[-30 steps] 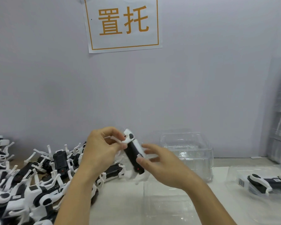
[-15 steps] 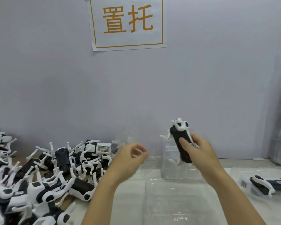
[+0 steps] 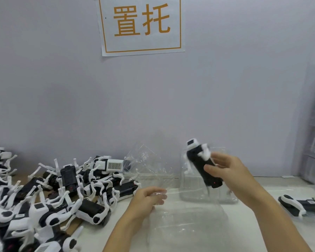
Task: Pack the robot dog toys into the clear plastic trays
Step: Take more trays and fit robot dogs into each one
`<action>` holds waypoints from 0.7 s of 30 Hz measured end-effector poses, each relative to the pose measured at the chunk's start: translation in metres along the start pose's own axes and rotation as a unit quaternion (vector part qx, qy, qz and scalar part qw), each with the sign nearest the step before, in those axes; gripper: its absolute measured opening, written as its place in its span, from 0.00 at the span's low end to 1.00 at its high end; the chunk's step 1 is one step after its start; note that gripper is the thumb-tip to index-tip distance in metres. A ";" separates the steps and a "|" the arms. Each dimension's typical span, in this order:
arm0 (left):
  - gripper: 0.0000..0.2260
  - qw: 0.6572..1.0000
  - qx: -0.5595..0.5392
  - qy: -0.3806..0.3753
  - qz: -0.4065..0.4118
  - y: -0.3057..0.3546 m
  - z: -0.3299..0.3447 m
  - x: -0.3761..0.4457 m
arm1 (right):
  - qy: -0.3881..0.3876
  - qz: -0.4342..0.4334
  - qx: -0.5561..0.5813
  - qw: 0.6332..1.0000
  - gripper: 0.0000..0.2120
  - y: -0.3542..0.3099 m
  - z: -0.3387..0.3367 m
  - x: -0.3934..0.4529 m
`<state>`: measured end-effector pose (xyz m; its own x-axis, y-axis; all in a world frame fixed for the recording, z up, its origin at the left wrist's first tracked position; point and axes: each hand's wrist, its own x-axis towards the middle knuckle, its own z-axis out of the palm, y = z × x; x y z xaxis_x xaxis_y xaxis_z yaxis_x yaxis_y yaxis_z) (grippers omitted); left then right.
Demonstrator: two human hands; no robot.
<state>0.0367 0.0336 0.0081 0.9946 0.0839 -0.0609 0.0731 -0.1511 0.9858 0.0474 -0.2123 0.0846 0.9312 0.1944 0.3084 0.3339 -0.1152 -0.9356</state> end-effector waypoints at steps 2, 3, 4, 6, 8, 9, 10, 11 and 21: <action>0.08 1.000 -0.016 -0.002 -0.006 -0.004 0.001 0.002 | -0.037 0.007 -0.099 0.994 0.17 -0.002 0.011 0.000; 0.09 1.000 -0.023 -0.003 -0.007 -0.005 0.002 0.003 | -0.052 0.012 -0.149 0.987 0.16 0.000 0.019 0.000; 0.10 1.000 -0.030 -0.005 -0.007 -0.006 0.003 0.004 | -0.074 0.018 -0.198 0.977 0.14 0.003 0.027 0.002; 0.13 0.999 -0.042 -0.014 -0.004 -0.007 0.005 0.006 | -0.136 0.044 -0.286 0.948 0.11 0.013 0.043 0.002; 0.14 0.999 -0.052 -0.015 0.000 -0.008 0.006 0.006 | -0.167 0.064 -0.330 0.927 0.11 0.024 0.055 0.002; 0.15 0.998 -0.060 -0.007 0.002 -0.008 0.006 0.006 | -0.162 0.066 -0.329 0.928 0.11 0.028 0.057 0.002; 0.17 0.998 -0.070 0.001 0.003 -0.010 0.006 0.006 | -0.154 0.065 -0.322 0.932 0.12 0.030 0.058 0.003; 0.19 0.997 -0.079 0.007 0.003 -0.010 0.006 0.007 | -0.149 0.065 -0.313 0.936 0.14 0.032 0.057 0.003; 0.17 0.992 -0.116 -0.041 0.011 -0.009 0.007 0.007 | -0.139 0.044 -0.310 0.940 0.15 0.033 0.058 0.002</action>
<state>0.0434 0.0284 -0.0023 0.9991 0.0019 -0.0427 0.0425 0.0795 0.9959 0.0517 -0.1594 0.0448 0.9133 0.3955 0.0974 0.3595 -0.6703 -0.6492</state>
